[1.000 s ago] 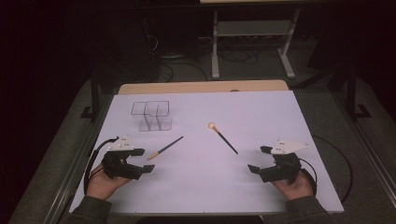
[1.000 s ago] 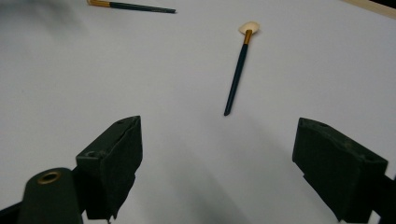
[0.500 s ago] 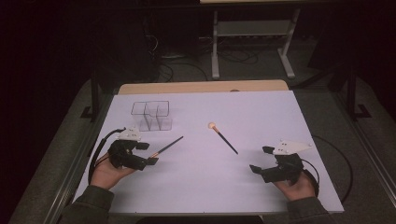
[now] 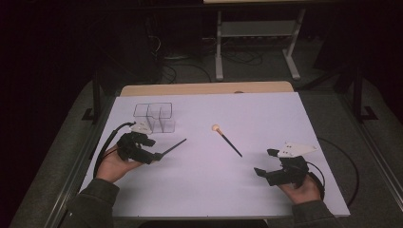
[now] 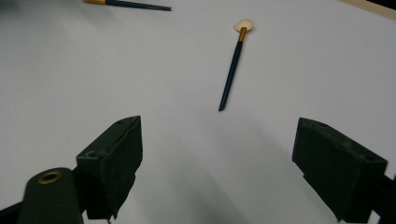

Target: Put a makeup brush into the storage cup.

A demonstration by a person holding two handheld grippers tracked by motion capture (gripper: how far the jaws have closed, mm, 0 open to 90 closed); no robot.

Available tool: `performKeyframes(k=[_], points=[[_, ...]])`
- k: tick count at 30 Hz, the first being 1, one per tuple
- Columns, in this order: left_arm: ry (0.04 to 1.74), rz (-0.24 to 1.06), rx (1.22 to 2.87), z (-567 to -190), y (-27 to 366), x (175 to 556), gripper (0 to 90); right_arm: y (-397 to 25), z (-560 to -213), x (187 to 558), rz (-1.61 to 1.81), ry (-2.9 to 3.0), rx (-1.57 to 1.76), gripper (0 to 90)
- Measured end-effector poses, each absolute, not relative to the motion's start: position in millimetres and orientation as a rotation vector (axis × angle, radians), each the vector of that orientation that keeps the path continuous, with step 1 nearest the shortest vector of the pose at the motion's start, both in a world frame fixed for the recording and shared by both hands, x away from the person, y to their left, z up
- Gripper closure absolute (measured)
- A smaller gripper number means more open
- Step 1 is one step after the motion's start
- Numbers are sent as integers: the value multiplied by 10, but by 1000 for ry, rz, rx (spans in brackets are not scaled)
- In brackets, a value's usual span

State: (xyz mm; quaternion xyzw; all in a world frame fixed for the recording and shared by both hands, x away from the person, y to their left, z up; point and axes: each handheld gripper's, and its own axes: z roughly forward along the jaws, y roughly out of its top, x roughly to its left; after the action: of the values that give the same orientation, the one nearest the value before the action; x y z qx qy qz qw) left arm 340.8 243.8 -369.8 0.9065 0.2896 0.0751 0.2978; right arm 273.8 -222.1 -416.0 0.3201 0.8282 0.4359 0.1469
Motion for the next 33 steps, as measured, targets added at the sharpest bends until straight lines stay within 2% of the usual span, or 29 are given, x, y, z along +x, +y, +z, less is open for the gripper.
performKeyframes(k=[21, 27, 33], points=[[840, 122, 2527, -3932, 2264, 3790, 466, -2217, -4181, 2750, 1241, 2402, 919, 151], [852, 119, 2535, -3984, 2249, 3836, 544, -2210, -4182, 2760, 1241, 2409, 911, 151], [878, 101, 2556, -4045, 2230, 3875, 579, -2206, -4183, 2762, 1238, 2414, 915, 151]])
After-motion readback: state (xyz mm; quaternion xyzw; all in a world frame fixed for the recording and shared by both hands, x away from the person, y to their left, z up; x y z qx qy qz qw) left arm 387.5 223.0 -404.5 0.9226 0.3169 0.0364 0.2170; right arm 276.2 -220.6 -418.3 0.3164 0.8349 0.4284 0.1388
